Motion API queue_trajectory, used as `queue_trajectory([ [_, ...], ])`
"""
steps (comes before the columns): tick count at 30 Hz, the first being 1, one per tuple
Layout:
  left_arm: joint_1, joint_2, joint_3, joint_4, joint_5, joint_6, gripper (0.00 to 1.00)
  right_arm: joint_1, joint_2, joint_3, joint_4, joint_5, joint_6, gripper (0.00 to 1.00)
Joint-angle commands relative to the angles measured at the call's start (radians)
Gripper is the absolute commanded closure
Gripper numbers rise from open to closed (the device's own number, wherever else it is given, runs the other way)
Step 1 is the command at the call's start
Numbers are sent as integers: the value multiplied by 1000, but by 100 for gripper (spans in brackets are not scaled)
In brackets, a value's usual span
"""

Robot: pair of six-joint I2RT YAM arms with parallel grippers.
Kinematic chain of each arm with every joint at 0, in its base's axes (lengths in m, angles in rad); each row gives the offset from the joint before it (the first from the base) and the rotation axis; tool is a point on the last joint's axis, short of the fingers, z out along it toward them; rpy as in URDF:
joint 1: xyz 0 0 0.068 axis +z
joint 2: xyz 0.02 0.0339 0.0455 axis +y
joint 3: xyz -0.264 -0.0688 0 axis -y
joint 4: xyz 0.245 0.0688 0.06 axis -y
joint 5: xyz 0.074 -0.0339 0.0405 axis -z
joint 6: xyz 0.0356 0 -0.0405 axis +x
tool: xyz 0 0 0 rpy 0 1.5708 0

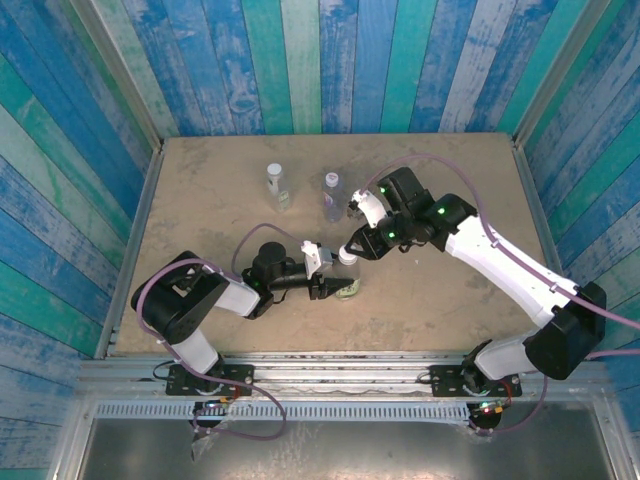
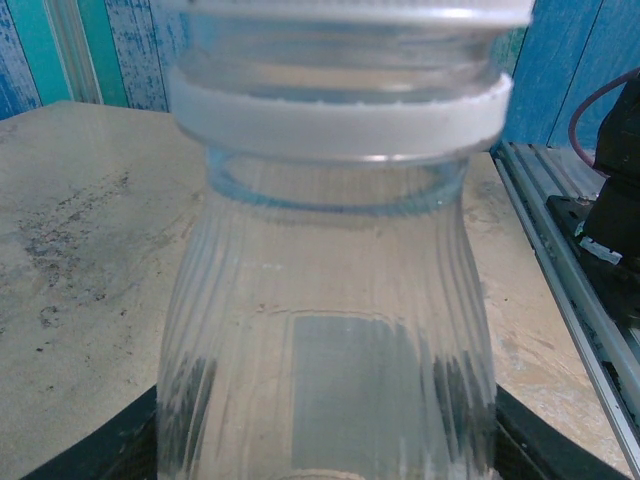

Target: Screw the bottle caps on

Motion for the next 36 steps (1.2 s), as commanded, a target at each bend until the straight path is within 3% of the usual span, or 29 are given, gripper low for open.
queue_trajectory([
  [1, -1, 50, -8, -166, -22, -5, 41, -2, 11, -31, -46, 2, -17, 63],
  [10, -1, 65, -11, -136, -19, -20, 41, -2, -6, -59, -76, -48, 18, 75],
  [26, 0, 90, -33, -53, -27, -60, 41, -2, -75, -77, -106, -124, 95, 84],
  [36, 1, 90, -28, -75, -20, -48, 41, -2, -71, 15, -105, -34, 101, 51],
])
